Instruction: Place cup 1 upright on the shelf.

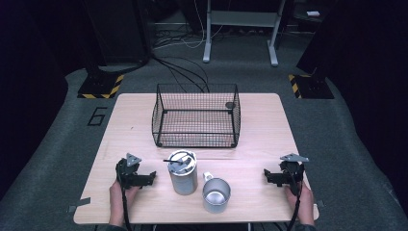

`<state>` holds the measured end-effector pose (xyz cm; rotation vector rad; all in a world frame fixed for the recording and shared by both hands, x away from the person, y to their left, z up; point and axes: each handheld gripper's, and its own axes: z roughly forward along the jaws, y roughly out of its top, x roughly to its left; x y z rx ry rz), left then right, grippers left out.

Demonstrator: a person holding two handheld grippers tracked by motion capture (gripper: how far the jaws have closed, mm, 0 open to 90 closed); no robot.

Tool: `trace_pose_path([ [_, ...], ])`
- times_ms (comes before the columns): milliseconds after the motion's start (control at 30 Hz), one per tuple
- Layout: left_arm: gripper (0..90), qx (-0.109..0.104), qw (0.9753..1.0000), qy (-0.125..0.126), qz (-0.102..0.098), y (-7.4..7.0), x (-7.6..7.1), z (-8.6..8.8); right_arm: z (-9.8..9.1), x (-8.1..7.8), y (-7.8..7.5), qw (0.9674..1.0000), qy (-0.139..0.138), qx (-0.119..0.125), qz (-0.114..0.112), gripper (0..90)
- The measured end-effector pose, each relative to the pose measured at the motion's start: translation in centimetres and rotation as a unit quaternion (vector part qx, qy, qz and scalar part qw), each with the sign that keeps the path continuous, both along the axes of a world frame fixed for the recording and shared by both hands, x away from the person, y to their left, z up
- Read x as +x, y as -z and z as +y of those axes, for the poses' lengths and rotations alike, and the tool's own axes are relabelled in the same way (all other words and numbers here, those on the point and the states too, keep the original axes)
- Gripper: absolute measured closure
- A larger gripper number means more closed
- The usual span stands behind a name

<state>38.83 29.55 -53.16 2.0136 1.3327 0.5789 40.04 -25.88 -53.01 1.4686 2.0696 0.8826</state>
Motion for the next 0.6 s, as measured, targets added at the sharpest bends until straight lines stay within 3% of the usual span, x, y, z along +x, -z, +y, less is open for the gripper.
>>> trace_pose_path([
  [400,0.7,0.003,1.0000,0.001,0.001,-0.04,-0.01,0.04,0.00,0.00,0.00,1.0000,0.000,0.000,0.000,0.0],
  [600,3.3,-0.006,0.9992,-0.039,-0.008,0.03,-0.77,-0.51,0.00,-0.04,-0.01,1.0000,0.000,-0.001,0.000,0.0],
])
